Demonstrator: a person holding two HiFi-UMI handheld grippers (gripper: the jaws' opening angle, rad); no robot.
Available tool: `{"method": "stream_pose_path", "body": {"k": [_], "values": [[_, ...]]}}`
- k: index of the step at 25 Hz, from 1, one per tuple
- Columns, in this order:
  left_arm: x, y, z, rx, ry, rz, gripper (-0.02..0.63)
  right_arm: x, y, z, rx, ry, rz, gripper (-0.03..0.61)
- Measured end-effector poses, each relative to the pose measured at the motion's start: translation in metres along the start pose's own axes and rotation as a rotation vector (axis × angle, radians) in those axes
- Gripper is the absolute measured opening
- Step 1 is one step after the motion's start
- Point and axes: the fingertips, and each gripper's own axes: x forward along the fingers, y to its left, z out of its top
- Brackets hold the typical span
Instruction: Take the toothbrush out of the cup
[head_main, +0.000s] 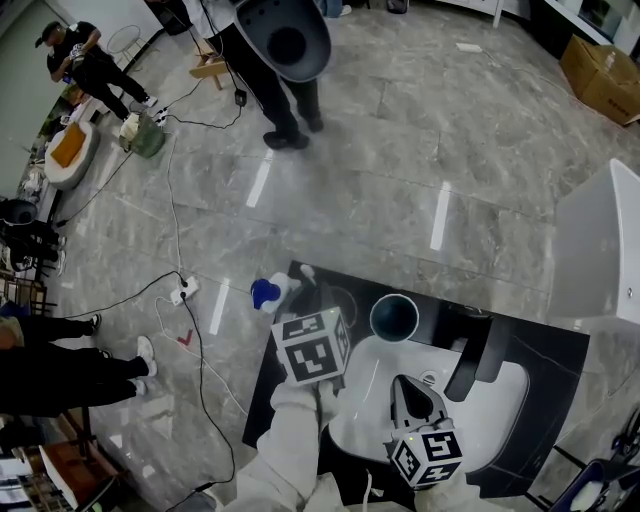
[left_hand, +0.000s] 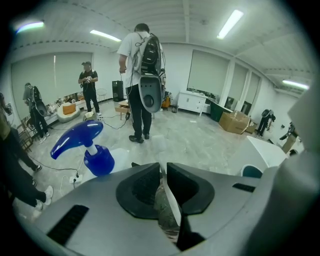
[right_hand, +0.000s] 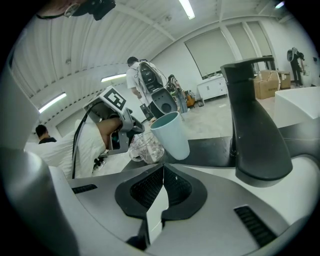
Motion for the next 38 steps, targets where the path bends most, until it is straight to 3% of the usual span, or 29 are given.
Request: {"method": "stream_pose_path", "body": {"k": [16,38], "values": [[-0.009,-0.006,0.002,0.006,-0.025,-0.025,0.020,-0.003,-0.001,-0.001,-0.004,0.000,-0.008,0.023],[-0.084,-0.020,0.023,0.031,-0.166,-0.093,0.018,-0.047,0.014,0.009,-0.037,-0.081,-0.024,0.021]]}}
